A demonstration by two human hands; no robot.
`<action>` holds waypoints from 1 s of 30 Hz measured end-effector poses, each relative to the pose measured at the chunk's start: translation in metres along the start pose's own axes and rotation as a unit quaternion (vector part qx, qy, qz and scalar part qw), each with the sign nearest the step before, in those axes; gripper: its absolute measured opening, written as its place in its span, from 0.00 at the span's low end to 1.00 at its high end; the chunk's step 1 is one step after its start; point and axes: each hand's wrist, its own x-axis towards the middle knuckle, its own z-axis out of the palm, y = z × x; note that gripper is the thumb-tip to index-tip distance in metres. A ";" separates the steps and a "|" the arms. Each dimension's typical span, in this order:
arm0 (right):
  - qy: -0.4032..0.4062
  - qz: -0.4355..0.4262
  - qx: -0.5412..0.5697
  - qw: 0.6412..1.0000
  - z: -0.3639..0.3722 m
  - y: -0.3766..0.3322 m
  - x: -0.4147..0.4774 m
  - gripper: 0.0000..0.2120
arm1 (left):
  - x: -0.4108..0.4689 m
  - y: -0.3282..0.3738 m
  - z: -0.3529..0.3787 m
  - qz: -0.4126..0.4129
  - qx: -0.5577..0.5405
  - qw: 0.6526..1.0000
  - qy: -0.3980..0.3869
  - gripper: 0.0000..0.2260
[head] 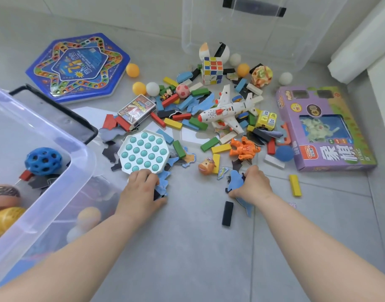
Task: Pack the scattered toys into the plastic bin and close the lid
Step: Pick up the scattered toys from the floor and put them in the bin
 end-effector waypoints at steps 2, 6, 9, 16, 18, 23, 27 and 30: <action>0.002 0.000 0.010 1.000 0.000 -0.003 -0.002 0.31 | -0.001 0.000 -0.002 0.007 -0.001 1.000 -0.007 0.20; -0.014 -0.007 0.033 0.999 0.000 -0.005 -0.007 0.25 | -0.004 -0.004 -0.003 0.049 0.022 0.998 -0.036 0.22; -0.008 -0.034 0.068 0.997 0.002 -0.004 -0.011 0.30 | -0.003 -0.016 -0.001 0.155 0.075 0.985 0.008 0.29; -0.008 -0.050 0.206 0.977 -0.004 0.013 -0.024 0.06 | 0.000 -0.027 0.002 0.277 0.222 0.931 0.086 0.29; -0.010 -0.049 0.219 0.974 -0.005 0.022 -0.035 0.08 | -0.004 -0.025 -0.002 0.264 0.246 0.931 0.060 0.25; 0.002 -0.027 0.182 0.983 0.026 0.032 -0.058 0.09 | -0.005 -0.020 -0.007 0.195 0.219 0.956 -0.019 0.26; 0.024 -0.034 0.136 0.990 0.039 0.022 -0.058 0.10 | -0.008 -0.011 -0.015 0.124 0.201 0.971 -0.030 0.23; 0.009 -0.033 0.120 0.992 0.044 0.012 -0.054 0.14 | -0.018 -0.002 -0.024 0.116 0.174 0.977 -0.045 0.29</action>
